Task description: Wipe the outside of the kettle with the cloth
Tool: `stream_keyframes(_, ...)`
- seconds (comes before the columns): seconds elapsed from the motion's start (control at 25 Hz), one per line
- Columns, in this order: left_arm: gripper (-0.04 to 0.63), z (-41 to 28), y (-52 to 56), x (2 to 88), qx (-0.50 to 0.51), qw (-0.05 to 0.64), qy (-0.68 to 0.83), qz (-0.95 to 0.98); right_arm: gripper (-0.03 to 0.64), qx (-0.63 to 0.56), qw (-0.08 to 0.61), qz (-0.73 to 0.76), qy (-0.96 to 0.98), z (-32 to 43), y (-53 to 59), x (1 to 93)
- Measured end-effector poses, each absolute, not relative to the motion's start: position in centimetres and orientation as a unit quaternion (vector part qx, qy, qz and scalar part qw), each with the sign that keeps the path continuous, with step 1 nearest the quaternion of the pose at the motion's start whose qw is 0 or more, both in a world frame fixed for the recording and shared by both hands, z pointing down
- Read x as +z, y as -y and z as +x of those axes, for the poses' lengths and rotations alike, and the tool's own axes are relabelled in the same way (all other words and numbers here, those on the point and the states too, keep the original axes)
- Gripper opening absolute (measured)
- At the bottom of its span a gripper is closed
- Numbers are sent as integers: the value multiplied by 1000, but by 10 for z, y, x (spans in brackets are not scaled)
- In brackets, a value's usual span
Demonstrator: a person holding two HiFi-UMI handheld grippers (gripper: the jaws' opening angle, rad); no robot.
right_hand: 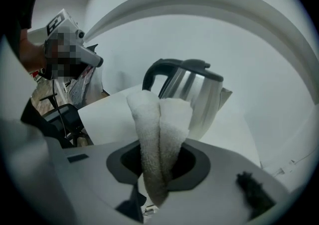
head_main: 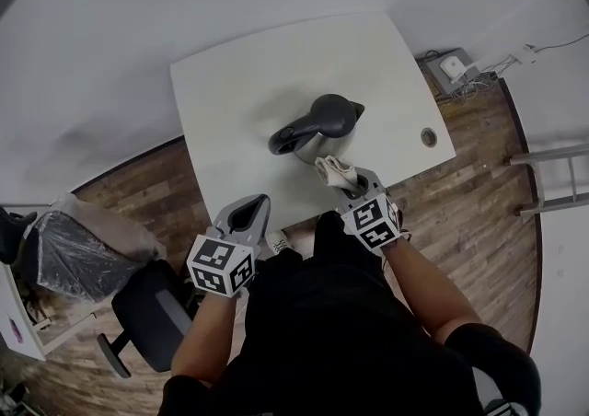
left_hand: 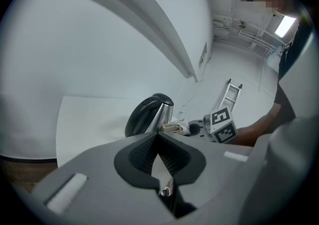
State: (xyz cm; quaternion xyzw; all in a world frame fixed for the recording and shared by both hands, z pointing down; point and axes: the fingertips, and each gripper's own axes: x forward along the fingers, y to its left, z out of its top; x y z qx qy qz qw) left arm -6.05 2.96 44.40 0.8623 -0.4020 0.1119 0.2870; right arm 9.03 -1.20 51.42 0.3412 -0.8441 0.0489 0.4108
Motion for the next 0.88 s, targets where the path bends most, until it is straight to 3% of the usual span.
stream_keyframes(0.32,6,-67,-22,439,106,284,416,857,95,96,473,301,822,97,2,568)
stream_keyframes(0.56,6,-59,-22,440,108,285,408,861,95,117,466,306,822,101,0,569)
stream_keyframes(0.64,6,-58,-22,440,109,285,406,862,95,158,404,332,838,101,0,546)
stream_keyframes(0.88,6,-50,-18,440,113,281,394,868,95,331,76,368,866,113,25,433)
